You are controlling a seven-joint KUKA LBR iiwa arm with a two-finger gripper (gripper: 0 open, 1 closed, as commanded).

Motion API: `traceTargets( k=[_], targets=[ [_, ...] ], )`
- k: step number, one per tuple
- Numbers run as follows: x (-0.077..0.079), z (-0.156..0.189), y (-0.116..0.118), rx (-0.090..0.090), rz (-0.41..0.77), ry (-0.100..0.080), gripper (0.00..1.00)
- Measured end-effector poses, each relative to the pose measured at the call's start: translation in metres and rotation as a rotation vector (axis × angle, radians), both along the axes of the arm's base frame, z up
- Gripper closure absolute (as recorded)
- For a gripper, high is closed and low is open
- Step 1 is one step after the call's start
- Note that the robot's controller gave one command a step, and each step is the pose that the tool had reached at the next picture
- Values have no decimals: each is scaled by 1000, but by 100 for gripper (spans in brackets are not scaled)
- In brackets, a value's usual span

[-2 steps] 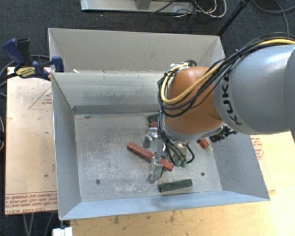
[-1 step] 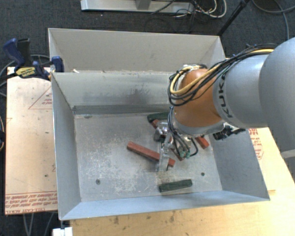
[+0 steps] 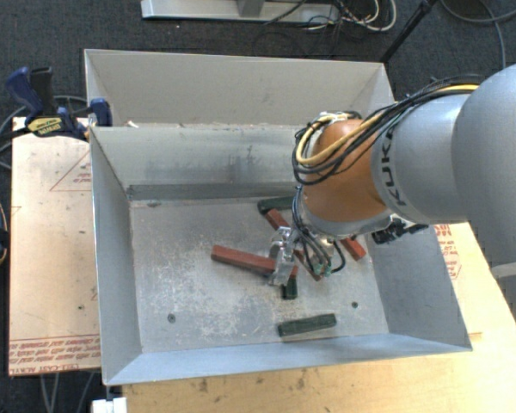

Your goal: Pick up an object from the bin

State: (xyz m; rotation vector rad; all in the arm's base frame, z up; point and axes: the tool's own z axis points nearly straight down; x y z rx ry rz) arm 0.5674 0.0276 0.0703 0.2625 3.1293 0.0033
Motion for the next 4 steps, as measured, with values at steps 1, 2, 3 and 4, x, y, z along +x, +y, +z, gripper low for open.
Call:
traceTargets(
  k=[1, 2, 3, 4],
  targets=[
    [-58, 8, -62, -4, 7, 7, 100],
    [-55, 8, -58, -1, 13, 1, 0],
    [-8, 72, -40, 0, -125, -8, 0],
    [32, -2, -37, -1, 159, 0, 0]
  ],
)
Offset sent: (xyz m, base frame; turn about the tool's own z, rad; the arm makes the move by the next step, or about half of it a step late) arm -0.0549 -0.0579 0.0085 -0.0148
